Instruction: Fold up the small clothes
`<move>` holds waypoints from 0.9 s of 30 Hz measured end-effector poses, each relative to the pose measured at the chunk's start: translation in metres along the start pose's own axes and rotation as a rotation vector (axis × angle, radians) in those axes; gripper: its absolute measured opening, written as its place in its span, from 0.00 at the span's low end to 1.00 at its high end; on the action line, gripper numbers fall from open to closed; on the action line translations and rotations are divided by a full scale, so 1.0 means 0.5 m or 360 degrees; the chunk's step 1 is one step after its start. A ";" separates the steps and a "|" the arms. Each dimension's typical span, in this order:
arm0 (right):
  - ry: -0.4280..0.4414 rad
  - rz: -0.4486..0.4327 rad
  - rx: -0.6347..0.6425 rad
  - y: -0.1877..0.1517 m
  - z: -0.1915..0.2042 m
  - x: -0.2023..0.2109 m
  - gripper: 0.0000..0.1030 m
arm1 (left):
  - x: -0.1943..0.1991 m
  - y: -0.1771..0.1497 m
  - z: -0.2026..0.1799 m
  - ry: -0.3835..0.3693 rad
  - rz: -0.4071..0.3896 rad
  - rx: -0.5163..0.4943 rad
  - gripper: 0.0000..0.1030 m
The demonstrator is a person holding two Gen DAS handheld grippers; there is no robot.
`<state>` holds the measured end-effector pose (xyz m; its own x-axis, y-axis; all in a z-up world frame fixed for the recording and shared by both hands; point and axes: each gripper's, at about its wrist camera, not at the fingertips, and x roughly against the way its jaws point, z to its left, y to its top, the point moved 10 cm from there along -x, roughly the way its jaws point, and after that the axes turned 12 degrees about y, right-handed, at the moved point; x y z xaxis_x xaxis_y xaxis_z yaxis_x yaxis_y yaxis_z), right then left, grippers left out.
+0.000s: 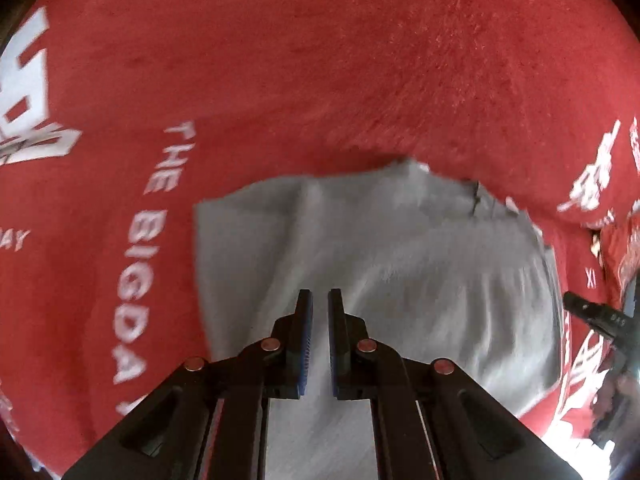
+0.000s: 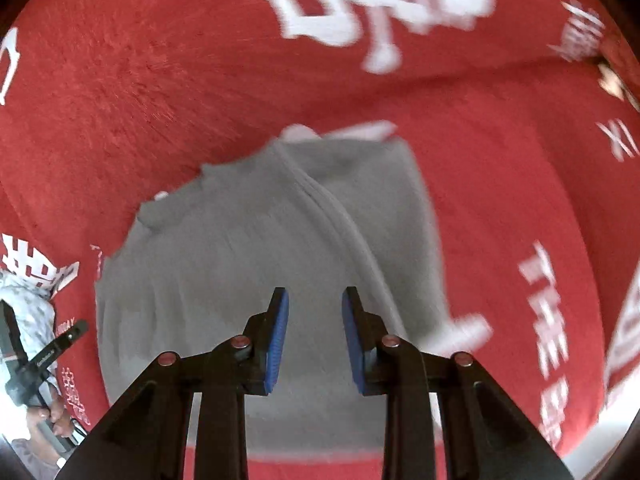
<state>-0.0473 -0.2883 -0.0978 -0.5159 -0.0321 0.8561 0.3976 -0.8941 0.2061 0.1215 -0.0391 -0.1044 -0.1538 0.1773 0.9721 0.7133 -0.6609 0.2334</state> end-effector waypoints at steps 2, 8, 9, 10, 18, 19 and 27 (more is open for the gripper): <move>-0.0014 0.0035 0.0060 0.018 0.025 -0.051 0.30 | -0.044 0.013 -0.005 0.0130 0.0009 0.0000 0.07; -0.0105 0.0061 0.0118 0.033 -0.009 -0.082 0.22 | -0.081 0.015 0.051 0.0169 0.0027 0.0059 0.07; -0.0156 0.0061 0.0116 0.037 -0.025 -0.074 0.22 | -0.076 0.015 0.058 0.0175 0.0032 0.0056 0.07; -0.0133 0.0066 0.0086 0.036 -0.035 -0.072 0.22 | -0.070 0.012 0.068 0.0198 0.0036 0.0046 0.07; 0.0002 0.0071 -0.0060 -0.041 -0.009 0.014 0.33 | -0.001 -0.075 0.140 0.0324 0.0125 -0.0021 0.08; 0.0025 0.0083 -0.0063 -0.060 0.001 0.022 0.45 | 0.008 -0.096 0.149 0.0320 0.0146 -0.0009 0.09; 0.0139 0.0281 -0.0166 -0.283 0.067 0.065 0.62 | 0.082 -0.210 0.185 0.0352 0.0130 0.0089 0.99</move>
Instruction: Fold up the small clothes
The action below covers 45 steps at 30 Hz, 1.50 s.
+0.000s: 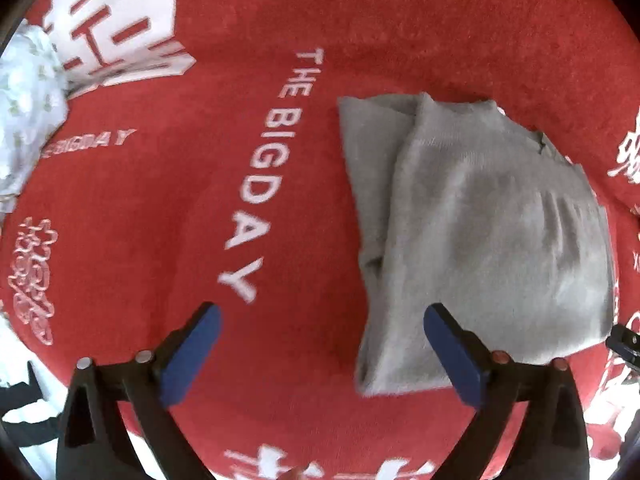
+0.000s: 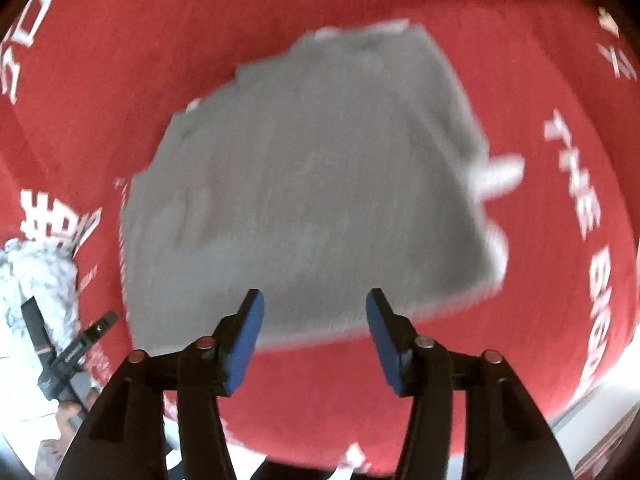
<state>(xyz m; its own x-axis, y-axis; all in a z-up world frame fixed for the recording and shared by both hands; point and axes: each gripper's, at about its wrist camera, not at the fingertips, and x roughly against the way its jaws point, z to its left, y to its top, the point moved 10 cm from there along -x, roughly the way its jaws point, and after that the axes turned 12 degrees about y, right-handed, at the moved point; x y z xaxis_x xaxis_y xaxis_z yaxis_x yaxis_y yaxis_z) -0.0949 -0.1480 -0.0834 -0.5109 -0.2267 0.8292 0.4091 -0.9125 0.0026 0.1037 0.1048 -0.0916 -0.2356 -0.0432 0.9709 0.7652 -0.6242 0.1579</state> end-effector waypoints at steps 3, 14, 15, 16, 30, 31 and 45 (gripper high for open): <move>0.0046 0.0055 0.0028 -0.070 0.033 0.000 0.75 | 0.012 -0.032 0.018 -0.0017 0.0026 0.0004 0.99; 0.0207 0.0277 0.0083 -0.187 0.187 -0.148 0.76 | -0.013 -0.122 0.099 -0.0065 0.0169 0.0027 0.98; 0.0224 0.0285 0.0080 -0.179 0.202 -0.163 0.76 | -0.016 -0.123 0.104 -0.0066 0.0174 0.0045 0.98; 0.0240 0.0287 0.0081 -0.175 0.214 -0.173 0.76 | -0.018 -0.124 0.110 -0.0066 0.0175 0.0065 0.98; 0.0169 0.0335 0.0463 -0.033 0.431 -0.415 0.12 | -0.049 -0.134 0.164 -0.0030 0.0183 0.0207 0.98; 0.0195 0.0346 0.0463 -0.046 0.436 -0.414 0.12 | -0.049 -0.135 0.166 -0.0030 0.0187 0.0210 0.98; 0.0352 0.0354 0.0096 -0.152 0.292 -0.289 0.43 | -0.049 -0.106 0.142 -0.0105 0.0167 0.0200 0.98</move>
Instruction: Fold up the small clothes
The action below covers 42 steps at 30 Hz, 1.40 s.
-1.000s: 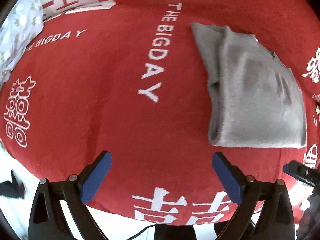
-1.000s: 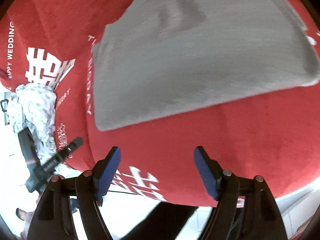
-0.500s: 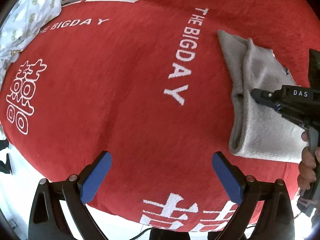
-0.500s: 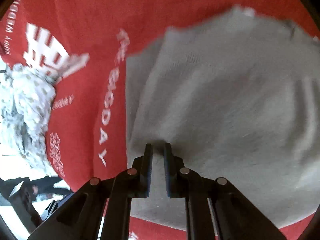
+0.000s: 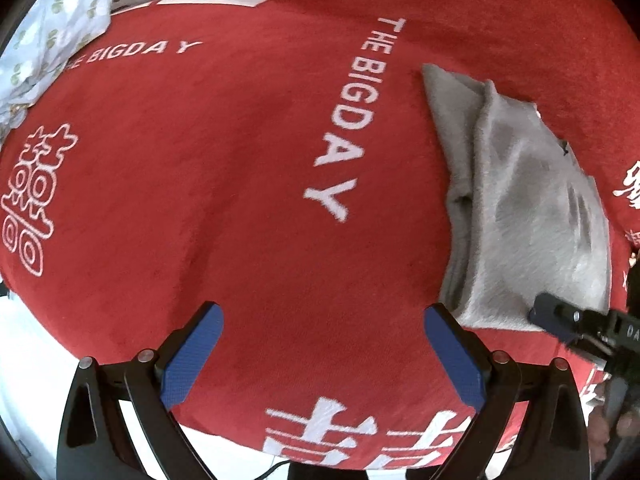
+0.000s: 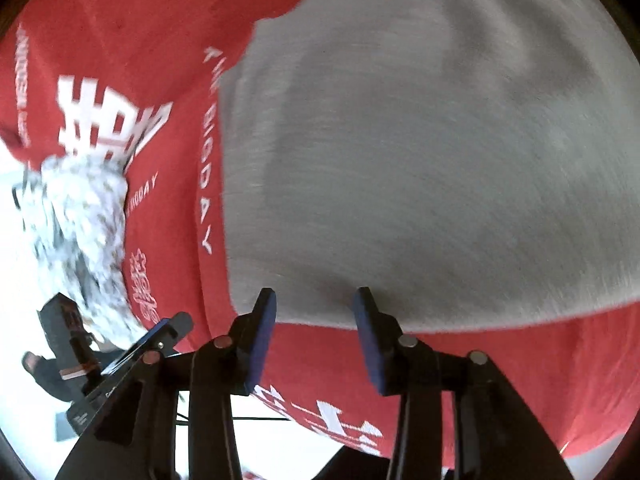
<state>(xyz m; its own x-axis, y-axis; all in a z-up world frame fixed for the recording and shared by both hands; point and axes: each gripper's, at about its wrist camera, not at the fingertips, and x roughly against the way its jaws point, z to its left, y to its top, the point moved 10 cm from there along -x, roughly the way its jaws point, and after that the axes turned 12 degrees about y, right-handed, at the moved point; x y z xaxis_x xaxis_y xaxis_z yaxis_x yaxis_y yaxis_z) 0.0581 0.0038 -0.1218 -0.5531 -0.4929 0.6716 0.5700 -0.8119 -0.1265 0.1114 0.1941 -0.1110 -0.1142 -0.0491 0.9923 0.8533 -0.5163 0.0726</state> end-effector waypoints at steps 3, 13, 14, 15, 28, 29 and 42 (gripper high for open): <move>0.0062 -0.0048 -0.0081 -0.011 -0.019 0.017 0.43 | 0.008 0.022 -0.023 -0.0041 -0.0017 -0.0007 0.98; 0.0140 -0.0129 -0.0159 -0.030 -0.065 0.066 0.43 | 0.017 0.191 -0.187 -0.0237 -0.0171 -0.0102 0.43; 0.0138 -0.0132 -0.0155 -0.032 -0.067 0.071 0.43 | 0.019 0.213 -0.209 -0.0237 -0.0210 -0.0118 0.43; 0.0132 -0.0134 -0.0150 -0.033 -0.072 0.076 0.43 | 0.023 0.234 -0.228 -0.0234 -0.0248 -0.0143 0.43; 0.0157 -0.0210 -0.0257 -0.044 -0.124 0.130 0.43 | -0.041 0.275 -0.250 0.0039 -0.0250 -0.0302 0.50; 0.0157 -0.0215 -0.0264 -0.043 -0.128 0.133 0.43 | -0.037 0.270 -0.239 0.0062 -0.0246 -0.0305 0.50; 0.0132 -0.0240 -0.0319 -0.032 -0.155 0.156 0.43 | -0.013 0.162 -0.178 0.0064 -0.0128 -0.0261 0.50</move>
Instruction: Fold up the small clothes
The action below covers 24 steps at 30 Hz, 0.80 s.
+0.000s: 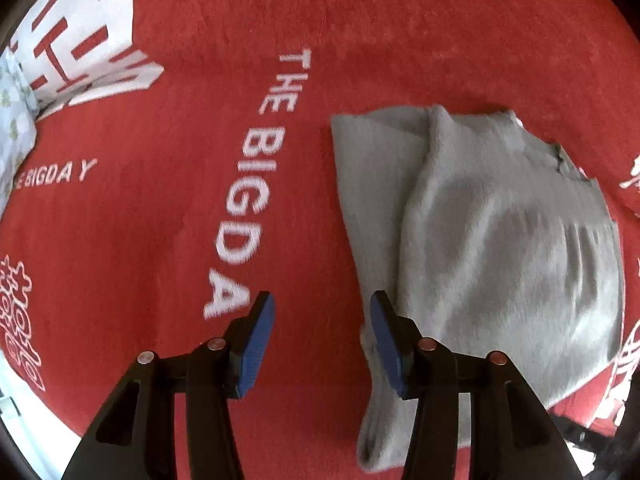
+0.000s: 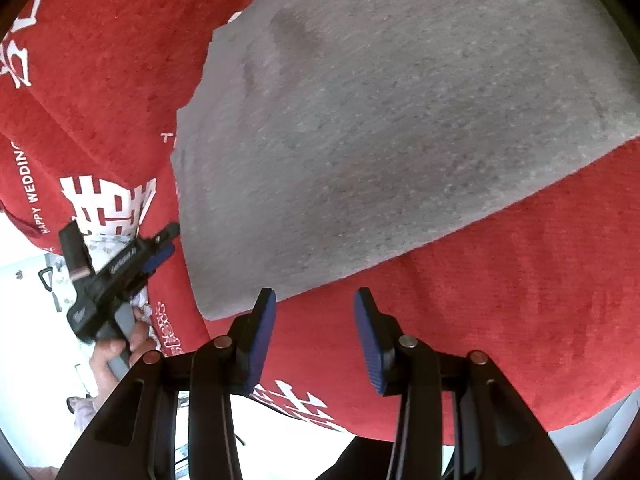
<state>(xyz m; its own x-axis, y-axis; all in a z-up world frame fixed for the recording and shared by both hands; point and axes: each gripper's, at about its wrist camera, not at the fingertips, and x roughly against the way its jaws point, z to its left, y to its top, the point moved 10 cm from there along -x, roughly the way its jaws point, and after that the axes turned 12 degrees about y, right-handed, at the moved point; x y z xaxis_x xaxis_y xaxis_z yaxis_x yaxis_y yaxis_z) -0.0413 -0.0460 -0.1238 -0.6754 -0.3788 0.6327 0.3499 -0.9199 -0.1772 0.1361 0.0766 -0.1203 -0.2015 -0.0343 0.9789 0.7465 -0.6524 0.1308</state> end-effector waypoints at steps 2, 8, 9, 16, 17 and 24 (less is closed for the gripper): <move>-0.0012 -0.0007 -0.0009 0.001 -0.004 0.002 0.43 | 0.000 -0.021 -0.003 0.0002 0.0027 -0.0001 0.74; -0.0038 -0.0023 -0.0021 0.010 -0.014 0.018 0.55 | 0.015 -0.048 0.010 0.0041 0.0004 0.0020 0.90; -0.0038 -0.0028 -0.0020 0.011 -0.014 0.019 0.56 | 0.011 -0.047 0.014 0.0042 0.0006 0.0026 0.90; -0.0016 -0.0006 -0.0018 0.002 -0.001 0.004 0.68 | 0.019 -0.059 0.024 0.0038 0.0024 0.0036 1.00; -0.0014 -0.0001 -0.0013 -0.001 0.003 0.001 0.69 | 0.017 -0.058 0.024 0.0028 0.0037 0.0028 1.00; 0.0002 0.0063 0.0017 -0.025 0.025 -0.027 0.76 | 0.008 -0.065 0.040 0.0003 0.0092 0.0091 1.00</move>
<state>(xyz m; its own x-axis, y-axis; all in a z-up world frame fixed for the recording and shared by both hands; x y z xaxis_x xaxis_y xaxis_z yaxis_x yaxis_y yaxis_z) -0.0286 -0.0280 -0.1204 -0.6619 -0.4147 0.6244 0.3832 -0.9031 -0.1937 0.1237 0.1128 -0.1174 -0.1577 -0.0721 0.9848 0.7921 -0.6047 0.0826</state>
